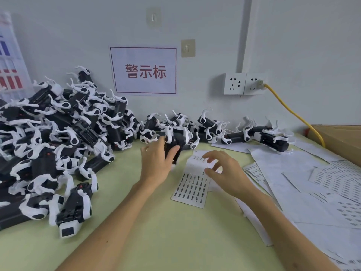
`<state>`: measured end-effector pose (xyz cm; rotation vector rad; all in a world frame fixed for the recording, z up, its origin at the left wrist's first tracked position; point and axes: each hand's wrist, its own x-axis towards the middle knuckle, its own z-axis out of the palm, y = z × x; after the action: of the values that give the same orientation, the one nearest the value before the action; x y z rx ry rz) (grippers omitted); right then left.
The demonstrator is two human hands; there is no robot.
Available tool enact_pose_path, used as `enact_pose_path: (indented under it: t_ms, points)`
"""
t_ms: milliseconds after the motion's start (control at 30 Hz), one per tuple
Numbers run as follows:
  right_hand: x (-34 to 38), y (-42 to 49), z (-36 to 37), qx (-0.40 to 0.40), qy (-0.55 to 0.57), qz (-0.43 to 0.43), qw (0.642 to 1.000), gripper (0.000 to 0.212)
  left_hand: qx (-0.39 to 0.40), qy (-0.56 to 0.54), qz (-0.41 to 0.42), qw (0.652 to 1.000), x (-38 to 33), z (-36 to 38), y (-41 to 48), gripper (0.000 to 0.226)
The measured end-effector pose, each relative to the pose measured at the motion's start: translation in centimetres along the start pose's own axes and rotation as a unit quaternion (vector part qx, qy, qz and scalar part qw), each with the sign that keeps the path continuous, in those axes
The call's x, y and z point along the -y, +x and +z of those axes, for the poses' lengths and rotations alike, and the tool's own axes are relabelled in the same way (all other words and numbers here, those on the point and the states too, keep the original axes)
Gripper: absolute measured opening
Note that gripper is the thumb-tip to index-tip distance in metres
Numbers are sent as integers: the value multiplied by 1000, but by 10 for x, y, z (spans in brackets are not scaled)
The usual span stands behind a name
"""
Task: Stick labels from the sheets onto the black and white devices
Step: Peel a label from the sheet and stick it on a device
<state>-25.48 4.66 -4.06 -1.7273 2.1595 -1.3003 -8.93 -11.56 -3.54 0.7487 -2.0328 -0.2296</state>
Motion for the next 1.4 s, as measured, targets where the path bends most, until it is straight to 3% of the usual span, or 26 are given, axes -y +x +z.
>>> enact_pose_path:
  t_ms: [67,200,367,467,600,667,800,867,967,1033,1067,1133,1200,1233,1300,1400]
  points:
    - [3,-2,-1,-3,-6,-15,1000,49,52,-184,-68,979,-17,-3,-2,28]
    - [12,-4,-4,-25,27,-34,999,78,182,-411,-169,877,-36,-8,-3,37]
    - [30,-8,-17,32,186,2,982,78,391,-479,-265,740,-44,-14,-8,55]
    - [31,-8,-20,121,219,7,968,68,447,-461,-312,700,-44,-17,-7,89]
    - [31,-5,-20,112,242,19,964,47,419,-492,-349,679,-44,-21,-5,109]
    - [30,-4,-23,92,272,17,958,42,350,-547,-369,665,-45,-20,-2,103]
    - [26,-2,-27,37,335,66,939,35,233,-667,-370,603,-43,-25,5,76]
    - [27,-3,-26,49,347,86,933,35,214,-681,-363,599,-41,-27,5,65]
    - [32,-3,-22,75,369,95,921,47,189,-692,-369,591,-44,-26,4,66]
    - [33,-3,-23,67,388,99,914,48,185,-684,-356,609,-46,-22,3,71]
    - [33,-2,-25,57,395,104,911,45,188,-664,-348,635,-46,-20,2,72]
    - [31,-2,-30,26,412,129,901,39,195,-569,-330,728,-46,-12,-2,68]
    - [26,-1,-34,-20,456,170,873,32,220,-441,-294,819,-45,-6,-8,54]
    - [24,-1,-36,-45,478,188,857,29,241,-391,-269,846,-44,-3,-10,45]
    - [22,2,-39,-87,491,213,840,27,284,-341,-215,870,-45,0,-14,33]
    - [21,3,-37,-119,476,238,838,25,339,-335,-153,866,-51,4,-20,34]
